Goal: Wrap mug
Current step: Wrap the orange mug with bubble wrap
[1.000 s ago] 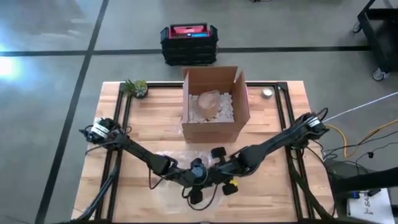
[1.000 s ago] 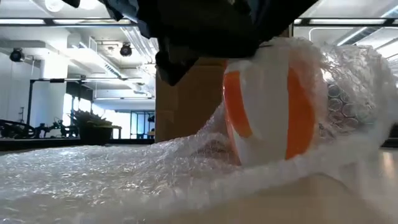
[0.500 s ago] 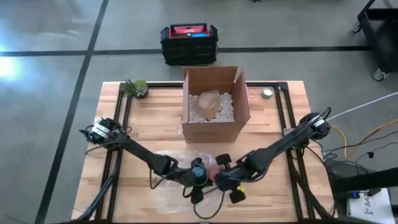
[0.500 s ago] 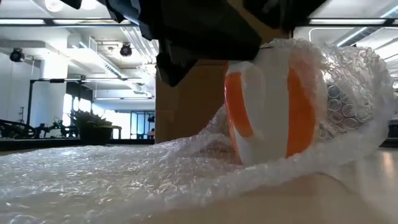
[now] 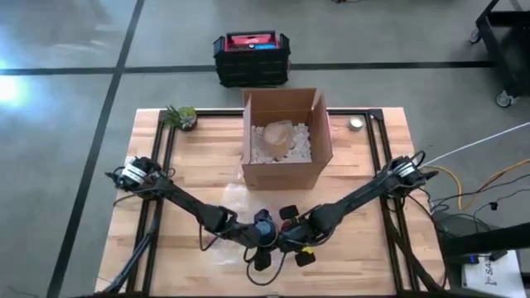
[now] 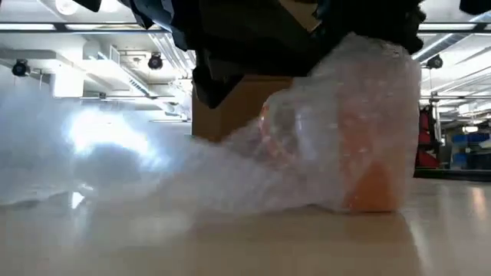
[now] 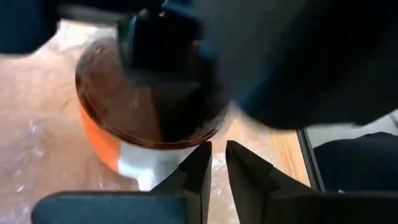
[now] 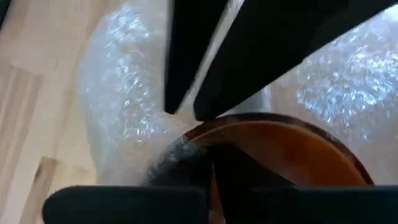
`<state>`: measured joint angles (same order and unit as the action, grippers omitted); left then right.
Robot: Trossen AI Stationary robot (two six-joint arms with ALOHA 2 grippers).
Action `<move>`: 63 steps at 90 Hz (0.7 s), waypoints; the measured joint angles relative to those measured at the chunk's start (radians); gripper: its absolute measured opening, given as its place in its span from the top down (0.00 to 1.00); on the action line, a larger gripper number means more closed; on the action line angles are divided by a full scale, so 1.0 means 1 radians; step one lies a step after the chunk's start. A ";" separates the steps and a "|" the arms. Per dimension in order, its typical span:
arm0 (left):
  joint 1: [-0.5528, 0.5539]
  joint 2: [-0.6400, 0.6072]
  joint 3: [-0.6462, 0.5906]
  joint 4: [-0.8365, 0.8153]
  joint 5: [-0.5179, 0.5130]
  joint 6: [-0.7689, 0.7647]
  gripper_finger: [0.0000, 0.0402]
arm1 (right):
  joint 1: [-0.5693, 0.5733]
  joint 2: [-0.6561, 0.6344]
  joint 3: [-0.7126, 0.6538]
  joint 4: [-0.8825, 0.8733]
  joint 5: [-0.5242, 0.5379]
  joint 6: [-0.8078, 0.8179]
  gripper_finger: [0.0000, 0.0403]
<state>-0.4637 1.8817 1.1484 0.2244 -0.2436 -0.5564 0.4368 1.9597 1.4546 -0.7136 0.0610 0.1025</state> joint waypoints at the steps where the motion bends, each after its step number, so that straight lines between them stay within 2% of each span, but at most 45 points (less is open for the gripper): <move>1: 0.000 0.000 0.000 0.001 0.000 -0.001 0.91 | -0.001 0.001 0.000 -0.001 -0.001 -0.001 0.99; 26: 0.002 -0.001 0.001 0.001 0.000 -0.003 0.91 | -0.010 -0.028 -0.004 -0.017 0.000 -0.002 0.99; 45: 0.001 -0.001 0.001 -0.004 0.003 -0.003 0.91 | 0.017 -0.147 0.012 -0.053 -0.004 0.037 0.99; 63: 0.001 -0.030 0.001 -0.040 0.102 -0.012 0.91 | 0.095 -0.266 0.010 -0.162 -0.001 0.135 0.99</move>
<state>-0.4626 1.8518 1.1496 0.1848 -0.1412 -0.5684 0.5319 1.6932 1.4647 -0.8755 0.0598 0.2376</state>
